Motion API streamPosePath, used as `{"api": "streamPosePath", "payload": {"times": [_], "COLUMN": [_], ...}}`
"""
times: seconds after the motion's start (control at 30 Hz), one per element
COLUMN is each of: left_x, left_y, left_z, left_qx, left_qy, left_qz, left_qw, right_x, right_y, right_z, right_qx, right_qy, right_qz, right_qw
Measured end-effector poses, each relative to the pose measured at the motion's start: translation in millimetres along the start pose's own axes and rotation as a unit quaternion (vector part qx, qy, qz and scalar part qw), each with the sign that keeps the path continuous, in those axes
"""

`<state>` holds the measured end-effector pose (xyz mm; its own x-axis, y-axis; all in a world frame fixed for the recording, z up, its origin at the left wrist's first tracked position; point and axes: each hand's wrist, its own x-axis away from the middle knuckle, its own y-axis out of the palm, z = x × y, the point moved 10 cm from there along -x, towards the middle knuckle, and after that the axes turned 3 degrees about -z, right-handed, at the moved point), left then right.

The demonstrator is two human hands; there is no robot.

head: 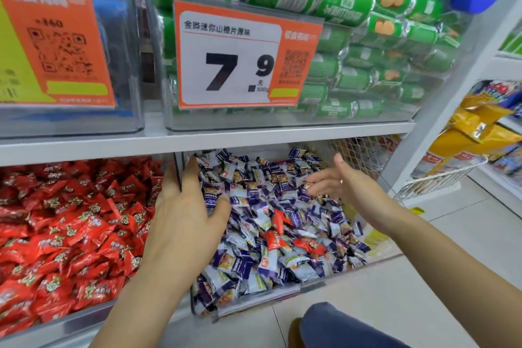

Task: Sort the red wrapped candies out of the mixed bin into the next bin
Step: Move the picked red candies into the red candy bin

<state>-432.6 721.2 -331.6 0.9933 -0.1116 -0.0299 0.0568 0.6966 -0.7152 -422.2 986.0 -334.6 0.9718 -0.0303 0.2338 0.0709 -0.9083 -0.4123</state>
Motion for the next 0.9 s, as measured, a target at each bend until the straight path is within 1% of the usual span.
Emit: {"api": "streamPosePath", "payload": {"times": [0.13,0.23,0.3,0.37,0.4,0.5,0.57,0.6,0.63,0.7,0.73,0.8,0.9], "left_x": [0.2,0.1,-0.4,-0.9,-0.6,-1.5,-2.3,-2.3,-1.9,-0.5,0.1,0.8,-0.3], "left_y": [0.4,0.0,-0.6,-0.4,0.0,-0.5,-0.6,-0.3,-0.8,-1.4,-2.0,-1.9,0.2], "left_z": [-0.8,0.0,1.1,1.5,1.8,2.4,2.2,1.8,2.4,4.4,4.9,4.4,1.1], "left_qx": [-0.004,-0.003,-0.008,-0.014,-0.017,-0.022,-0.025,-0.027,-0.029,-0.034,-0.036,-0.036,-0.043], "left_qy": [-0.007,-0.005,0.001,0.005,0.007,0.014,0.016,0.016,0.017,0.020,0.021,0.020,0.008], "left_qz": [0.000,0.003,0.008,0.010,0.009,0.013,0.016,0.016,0.016,0.014,0.014,0.015,0.005], "left_qw": [1.000,1.000,1.000,1.000,1.000,1.000,0.999,0.999,0.999,0.999,0.999,0.999,0.999], "right_x": [-35.7,-69.6,-89.3,-110.1,-118.8,-133.2,-132.3,-128.9,-125.0,-112.3,-103.6,-86.1,-59.5], "right_y": [-11.0,0.5,10.5,18.4,22.3,32.3,37.7,39.3,41.3,48.7,54.1,64.0,75.8], "right_z": [25.5,29.9,27.5,26.0,27.1,32.4,31.7,30.4,31.5,37.1,39.4,41.9,31.7], "right_qx": [0.072,0.151,0.156,0.207,0.261,0.432,0.480,0.472,0.436,0.314,0.256,0.201,0.143], "right_qy": [0.045,0.026,0.019,0.019,0.028,0.064,0.067,0.073,0.086,0.126,0.145,0.168,0.136], "right_qz": [0.045,0.057,0.059,0.051,0.041,0.025,0.027,0.024,0.013,-0.029,-0.051,-0.086,-0.128], "right_qw": [0.995,0.987,0.986,0.977,0.964,0.899,0.874,0.878,0.896,0.941,0.954,0.961,0.972]}}
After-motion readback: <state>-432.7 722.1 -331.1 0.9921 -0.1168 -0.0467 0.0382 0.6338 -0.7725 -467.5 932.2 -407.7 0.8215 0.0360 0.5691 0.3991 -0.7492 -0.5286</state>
